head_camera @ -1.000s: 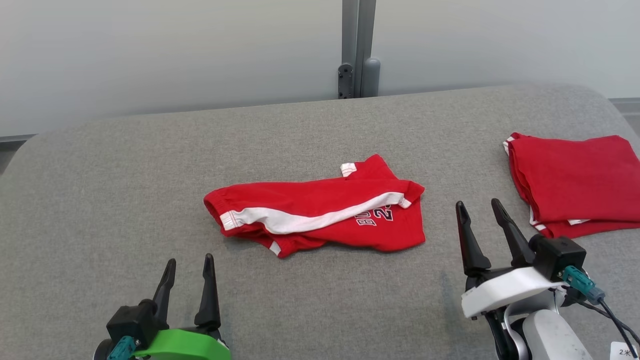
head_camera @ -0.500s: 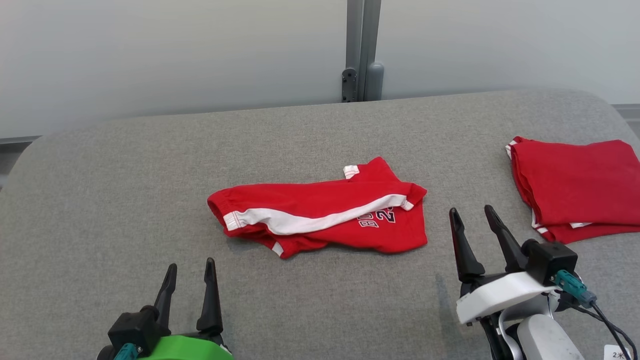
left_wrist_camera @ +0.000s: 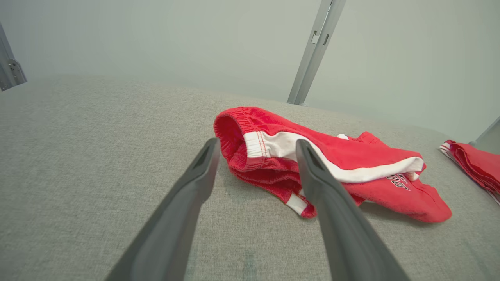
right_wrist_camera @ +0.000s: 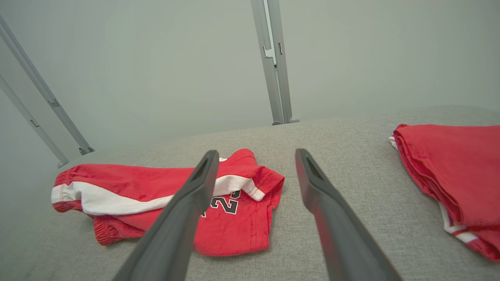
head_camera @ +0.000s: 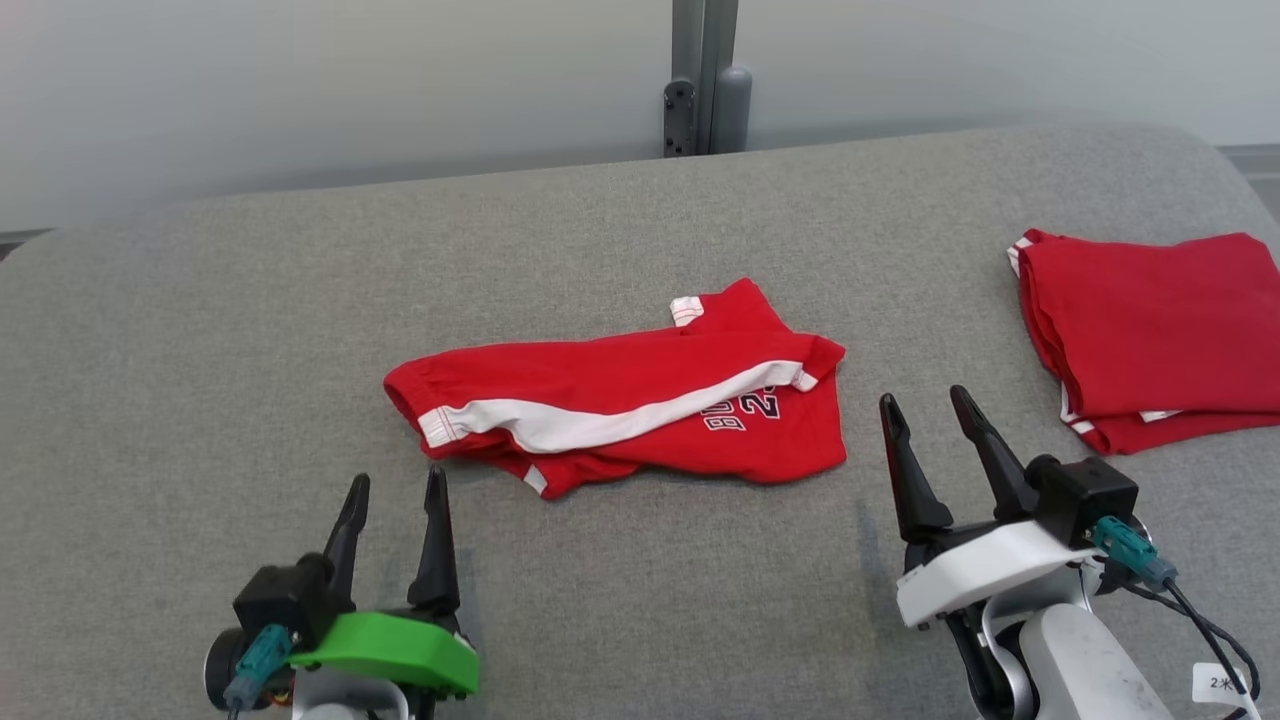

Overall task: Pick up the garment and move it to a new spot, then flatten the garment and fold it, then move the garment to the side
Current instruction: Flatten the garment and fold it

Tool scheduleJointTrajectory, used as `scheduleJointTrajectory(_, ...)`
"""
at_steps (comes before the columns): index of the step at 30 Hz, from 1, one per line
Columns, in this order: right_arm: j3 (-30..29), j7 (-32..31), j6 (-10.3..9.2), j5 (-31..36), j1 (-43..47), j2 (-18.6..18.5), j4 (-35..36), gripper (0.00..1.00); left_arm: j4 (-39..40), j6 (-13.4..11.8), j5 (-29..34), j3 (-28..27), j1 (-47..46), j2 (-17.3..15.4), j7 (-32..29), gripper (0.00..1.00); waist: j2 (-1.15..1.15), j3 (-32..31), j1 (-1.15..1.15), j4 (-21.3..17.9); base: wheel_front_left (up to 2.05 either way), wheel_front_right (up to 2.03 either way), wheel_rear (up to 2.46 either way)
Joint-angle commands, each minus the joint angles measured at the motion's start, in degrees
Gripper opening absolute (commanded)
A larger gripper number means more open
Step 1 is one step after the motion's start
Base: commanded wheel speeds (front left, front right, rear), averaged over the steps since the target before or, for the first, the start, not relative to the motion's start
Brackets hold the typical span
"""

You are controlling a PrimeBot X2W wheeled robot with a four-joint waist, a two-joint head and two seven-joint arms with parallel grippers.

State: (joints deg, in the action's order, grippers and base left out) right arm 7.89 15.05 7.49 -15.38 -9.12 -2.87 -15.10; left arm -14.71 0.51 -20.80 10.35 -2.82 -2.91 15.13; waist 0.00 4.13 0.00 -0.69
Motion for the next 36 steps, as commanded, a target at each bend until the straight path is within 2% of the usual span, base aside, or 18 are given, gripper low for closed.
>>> scheduleJointTrajectory(1,-0.03,0.17,0.00,0.53,-1.17,-0.14,0.03,1.00,-0.63,0.20,-0.23,0.12,-2.14,-0.04,-0.01,1.00,0.00,2.87,0.00,-1.31,0.00,0.00,0.00)
scheduleJointTrajectory(5,0.72,0.17,0.00,0.35,-2.61,-0.14,-0.11,1.00,-4.42,0.50,-1.76,0.19,-6.49,-0.07,-0.20,1.00,0.00,5.31,0.00,-2.44,0.00,0.00,0.00)
scheduleJointTrajectory(9,1.37,0.17,0.00,0.00,-3.78,-0.13,-0.21,1.00,-8.43,1.34,-6.88,-1.10,-9.81,-0.08,-1.07,1.00,0.00,7.06,0.00,-3.60,0.00,0.00,0.00)
scheduleJointTrajectory(17,0.54,0.17,0.00,-0.03,-4.48,-0.11,-0.22,1.00,-11.77,2.56,-7.60,-1.49,-12.89,-0.31,-0.43,1.00,0.00,8.66,0.00,-4.55,0.00,0.00,0.00)
scheduleJointTrajectory(19,0.46,0.17,0.00,-0.11,-4.60,-0.10,-0.21,1.00,-12.01,2.70,-7.52,-1.46,-13.16,-0.33,-0.41,0.82,0.00,8.76,0.00,-4.61,0.00,0.00,0.00)
scheduleJointTrajectory(20,0.43,0.17,0.00,-0.12,-4.62,-0.09,-0.16,1.00,-11.97,2.74,-7.46,-1.45,-13.27,-0.33,-0.38,0.54,0.00,8.78,0.00,-4.60,0.00,0.00,0.00)
scheduleJointTrajectory(23,0.21,0.17,0.00,-0.16,-4.55,-0.09,0.00,1.00,-11.33,3.05,-7.30,-1.47,-13.39,-0.47,-0.27,0.31,0.00,8.79,0.00,-4.44,0.00,0.00,0.00)
scheduleJointTrajectory(25,0.17,0.17,0.00,-0.18,-4.56,-0.08,-0.06,1.00,-10.59,3.10,-7.36,-1.72,-13.22,-0.57,-0.17,0.23,0.00,8.79,0.00,-4.31,0.00,0.00,0.00)
scheduleJointTrajectory(27,0.28,0.17,0.00,-0.16,-4.56,-0.08,-0.30,1.00,-9.79,3.20,-7.51,-1.85,-12.71,-0.68,-0.10,0.22,0.00,8.79,0.00,-4.15,0.00,0.00,0.00)
scheduleJointTrajectory(28,0.34,0.17,0.00,-0.21,-4.54,-0.08,-0.49,1.00,-9.25,3.17,-7.62,-1.94,-12.34,-0.77,-0.09,0.18,0.00,8.79,0.00,-4.04,0.00,0.00,0.00)
scheduleJointTrajectory(30,0.71,0.17,0.00,-0.38,-4.45,-0.08,-1.21,1.00,-8.07,3.32,-7.97,-2.18,-11.72,-0.88,-0.05,0.00,0.00,8.84,0.00,-3.76,0.00,0.00,0.00)
scheduleJointTrajectory(36,3.73,0.07,0.00,-2.53,-6.59,-0.26,-6.13,1.00,-4.92,2.85,-8.24,-2.23,-11.08,-1.19,-0.31,0.00,0.00,9.37,0.00,-2.85,0.00,0.00,0.00)
